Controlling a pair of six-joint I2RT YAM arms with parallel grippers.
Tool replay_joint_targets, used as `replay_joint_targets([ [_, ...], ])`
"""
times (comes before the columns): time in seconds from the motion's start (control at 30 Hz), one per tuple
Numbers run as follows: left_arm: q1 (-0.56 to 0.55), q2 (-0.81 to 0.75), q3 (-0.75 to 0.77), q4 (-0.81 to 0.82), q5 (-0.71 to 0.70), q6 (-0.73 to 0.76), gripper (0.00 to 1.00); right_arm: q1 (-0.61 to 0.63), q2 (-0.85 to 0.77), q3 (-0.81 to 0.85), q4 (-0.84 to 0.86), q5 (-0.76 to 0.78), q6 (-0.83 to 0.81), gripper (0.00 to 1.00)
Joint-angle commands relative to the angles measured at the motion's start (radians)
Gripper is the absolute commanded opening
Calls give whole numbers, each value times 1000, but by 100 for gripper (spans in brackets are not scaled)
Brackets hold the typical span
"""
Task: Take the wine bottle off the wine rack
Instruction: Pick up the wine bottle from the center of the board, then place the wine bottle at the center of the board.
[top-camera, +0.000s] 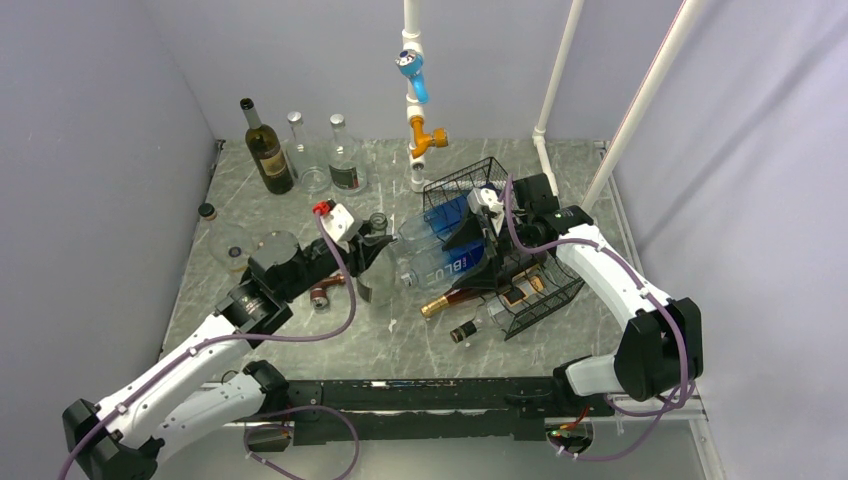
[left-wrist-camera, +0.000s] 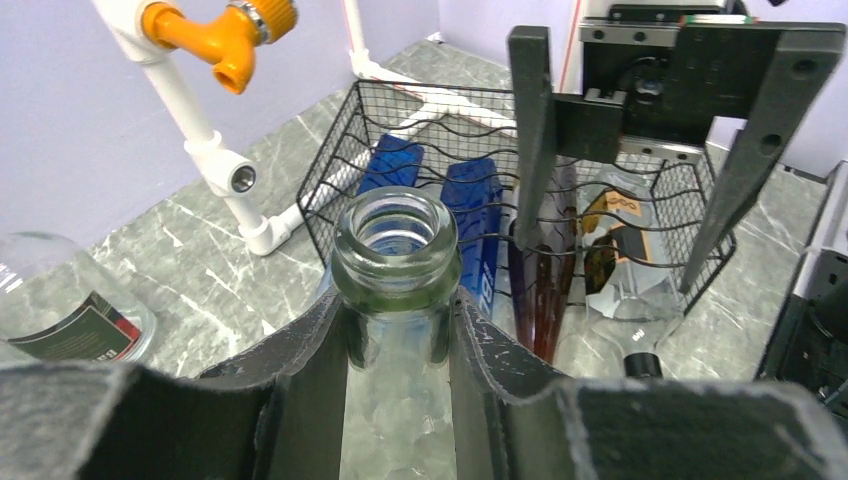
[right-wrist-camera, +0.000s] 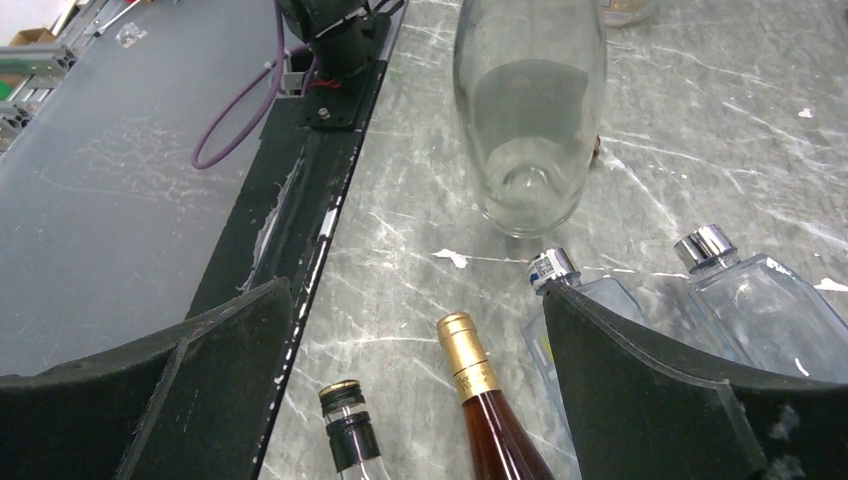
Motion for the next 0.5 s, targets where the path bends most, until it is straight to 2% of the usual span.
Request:
replay_joint_targets([
  [0.0,57,-8,107,210,18,1,0,-6,2,39,-1,-38,-41,99],
  [0.2,139,51,138,259,61,-60,0,-7,1,42,-9,-36,-49,99],
  [0.47,216,139,180,314,30,-60,0,-9,4,52,-40,-34,-76,99],
])
